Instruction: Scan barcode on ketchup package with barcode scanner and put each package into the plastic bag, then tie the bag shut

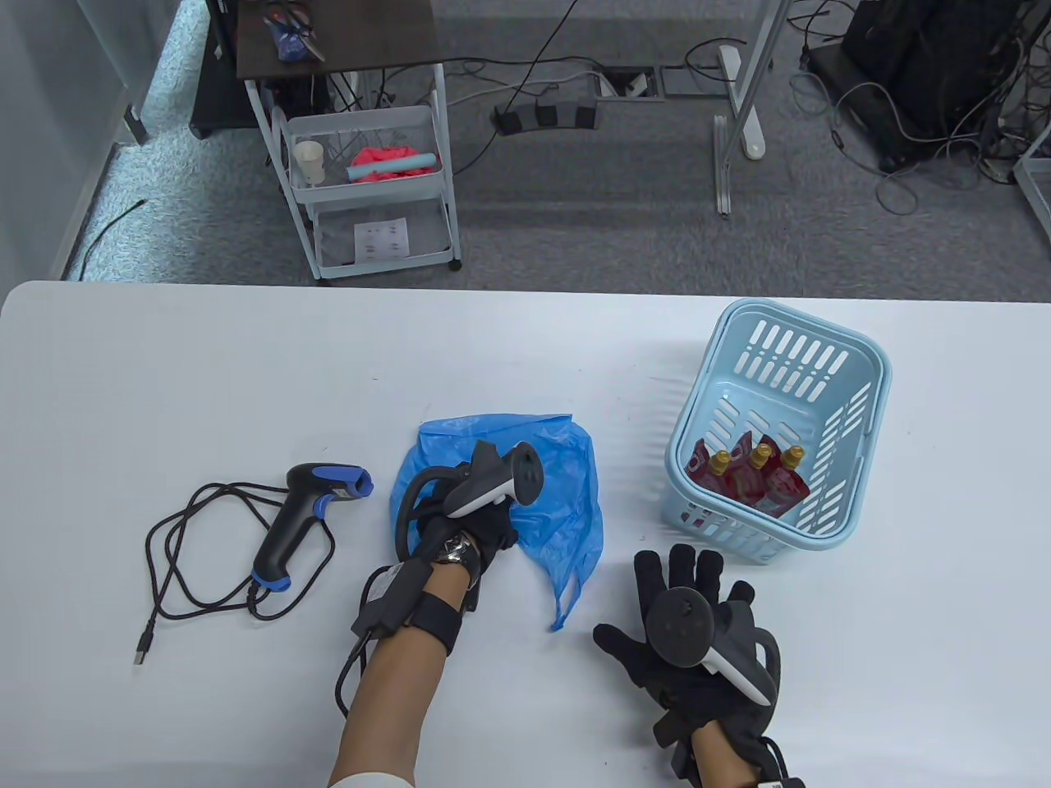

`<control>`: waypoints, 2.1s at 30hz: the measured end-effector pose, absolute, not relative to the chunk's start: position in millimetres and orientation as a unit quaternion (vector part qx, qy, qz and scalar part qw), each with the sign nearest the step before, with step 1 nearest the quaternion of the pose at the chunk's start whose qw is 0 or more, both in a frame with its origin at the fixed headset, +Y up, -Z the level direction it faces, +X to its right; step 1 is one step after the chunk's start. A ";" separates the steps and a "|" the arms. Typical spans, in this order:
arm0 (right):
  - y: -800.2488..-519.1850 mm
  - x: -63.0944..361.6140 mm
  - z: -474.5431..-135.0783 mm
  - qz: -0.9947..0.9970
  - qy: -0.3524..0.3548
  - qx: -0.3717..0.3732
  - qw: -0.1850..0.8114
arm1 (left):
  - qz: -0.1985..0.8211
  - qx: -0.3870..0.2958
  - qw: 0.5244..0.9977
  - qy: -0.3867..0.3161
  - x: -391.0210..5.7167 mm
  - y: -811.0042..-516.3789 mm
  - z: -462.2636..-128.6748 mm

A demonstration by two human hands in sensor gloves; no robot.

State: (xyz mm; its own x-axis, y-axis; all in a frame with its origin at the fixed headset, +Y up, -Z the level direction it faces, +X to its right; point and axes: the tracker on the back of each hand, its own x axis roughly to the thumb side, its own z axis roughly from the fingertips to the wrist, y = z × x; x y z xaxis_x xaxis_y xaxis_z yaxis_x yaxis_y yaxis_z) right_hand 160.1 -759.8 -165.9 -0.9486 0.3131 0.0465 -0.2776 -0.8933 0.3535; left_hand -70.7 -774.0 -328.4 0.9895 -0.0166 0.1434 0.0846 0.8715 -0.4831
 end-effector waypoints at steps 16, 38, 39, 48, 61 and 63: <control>-757.8 161.2 -167.6 0.971 0.173 0.051 0.159 | -0.028 -0.204 0.977 -0.057 -74.6 -769.3 -339.9; -755.8 160.4 -167.0 0.972 0.173 0.051 0.151 | -0.025 -0.094 0.989 -0.108 -91.8 -688.5 -317.6; -755.7 160.3 -166.9 0.972 0.173 0.051 0.150 | -0.027 -0.089 0.990 -0.110 -92.1 -685.0 -316.0; -755.1 160.0 -166.1 0.973 0.171 0.051 0.147 | -0.050 -0.035 0.987 -0.152 -91.9 -652.0 -291.2; -754.7 157.2 -164.0 0.974 0.171 0.055 0.138 | -0.081 -0.002 0.978 -0.190 -91.8 -635.6 -247.4; -754.7 156.7 -163.8 0.974 0.172 0.056 0.138 | -0.087 0.000 0.977 -0.194 -92.1 -635.4 -241.0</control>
